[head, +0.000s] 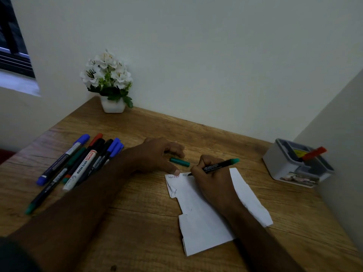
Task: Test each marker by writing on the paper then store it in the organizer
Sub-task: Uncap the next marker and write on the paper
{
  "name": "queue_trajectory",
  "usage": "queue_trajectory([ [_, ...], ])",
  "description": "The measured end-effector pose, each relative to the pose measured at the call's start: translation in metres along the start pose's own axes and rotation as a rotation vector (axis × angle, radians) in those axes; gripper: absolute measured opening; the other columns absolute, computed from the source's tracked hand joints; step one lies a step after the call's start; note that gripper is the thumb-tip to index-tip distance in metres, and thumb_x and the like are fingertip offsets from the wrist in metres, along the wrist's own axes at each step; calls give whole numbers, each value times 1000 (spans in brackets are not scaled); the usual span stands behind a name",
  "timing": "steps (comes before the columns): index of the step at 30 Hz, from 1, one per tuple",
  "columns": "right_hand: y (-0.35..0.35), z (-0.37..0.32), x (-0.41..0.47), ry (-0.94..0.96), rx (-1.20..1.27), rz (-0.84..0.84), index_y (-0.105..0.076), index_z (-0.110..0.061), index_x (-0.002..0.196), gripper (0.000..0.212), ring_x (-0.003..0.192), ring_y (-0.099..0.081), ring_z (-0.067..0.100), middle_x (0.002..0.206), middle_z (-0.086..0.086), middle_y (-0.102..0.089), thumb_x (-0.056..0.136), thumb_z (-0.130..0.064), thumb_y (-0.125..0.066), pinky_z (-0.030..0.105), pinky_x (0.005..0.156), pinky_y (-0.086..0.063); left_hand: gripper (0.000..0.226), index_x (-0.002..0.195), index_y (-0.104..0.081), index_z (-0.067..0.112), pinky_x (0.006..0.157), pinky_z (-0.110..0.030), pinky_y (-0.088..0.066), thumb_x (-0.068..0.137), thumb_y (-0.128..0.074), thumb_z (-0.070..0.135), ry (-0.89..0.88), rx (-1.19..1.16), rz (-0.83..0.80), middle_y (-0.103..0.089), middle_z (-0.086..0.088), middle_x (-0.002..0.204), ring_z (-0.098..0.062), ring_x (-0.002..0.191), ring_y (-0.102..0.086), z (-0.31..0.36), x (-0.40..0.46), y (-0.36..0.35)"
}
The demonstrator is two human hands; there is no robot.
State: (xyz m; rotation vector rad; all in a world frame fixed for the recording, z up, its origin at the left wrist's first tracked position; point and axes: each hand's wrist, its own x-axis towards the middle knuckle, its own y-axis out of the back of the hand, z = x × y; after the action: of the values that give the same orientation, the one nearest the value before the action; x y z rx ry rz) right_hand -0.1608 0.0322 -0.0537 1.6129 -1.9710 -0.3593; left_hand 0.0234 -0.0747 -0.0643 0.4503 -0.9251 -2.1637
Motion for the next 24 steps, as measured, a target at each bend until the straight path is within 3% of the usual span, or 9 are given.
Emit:
queue_trajectory([
  [4, -2, 2, 2, -9, 11, 22, -54, 1, 67, 19, 58, -54, 1, 64, 11, -58, 83, -3, -63, 11, 57, -47, 61, 126, -59, 39, 120, -48, -18, 69, -82, 45, -2, -12, 0, -41, 19, 149, -8, 141, -31, 3, -2, 1],
  [11, -1, 2, 1, 18, 29, 16, -50, -5, 59, 26, 52, -48, 0, 56, 0, -50, 81, 2, -62, 10, 53, -42, 71, 125, -59, 42, 119, -51, -16, 59, -77, 60, 12, -6, 5, -41, 22, 148, -7, 141, -32, 2, -2, 1],
  [20, -3, 7, 4, 16, 24, 48, -52, 2, 63, 23, 53, -48, 3, 59, 12, -55, 82, -2, -65, 14, 52, -43, 60, 127, -60, 38, 120, -49, -18, 71, -81, 43, 17, -3, 12, -41, 19, 149, -8, 141, -32, 9, -5, 2],
  [24, -3, 6, 3, 8, 23, 26, -52, -5, 61, 26, 54, -52, 1, 56, 2, -52, 83, -2, -64, 11, 57, -47, 60, 129, -58, 35, 120, -50, -16, 73, -80, 40, 20, 16, 1, -39, 17, 151, -9, 142, -30, 13, -6, 3],
])
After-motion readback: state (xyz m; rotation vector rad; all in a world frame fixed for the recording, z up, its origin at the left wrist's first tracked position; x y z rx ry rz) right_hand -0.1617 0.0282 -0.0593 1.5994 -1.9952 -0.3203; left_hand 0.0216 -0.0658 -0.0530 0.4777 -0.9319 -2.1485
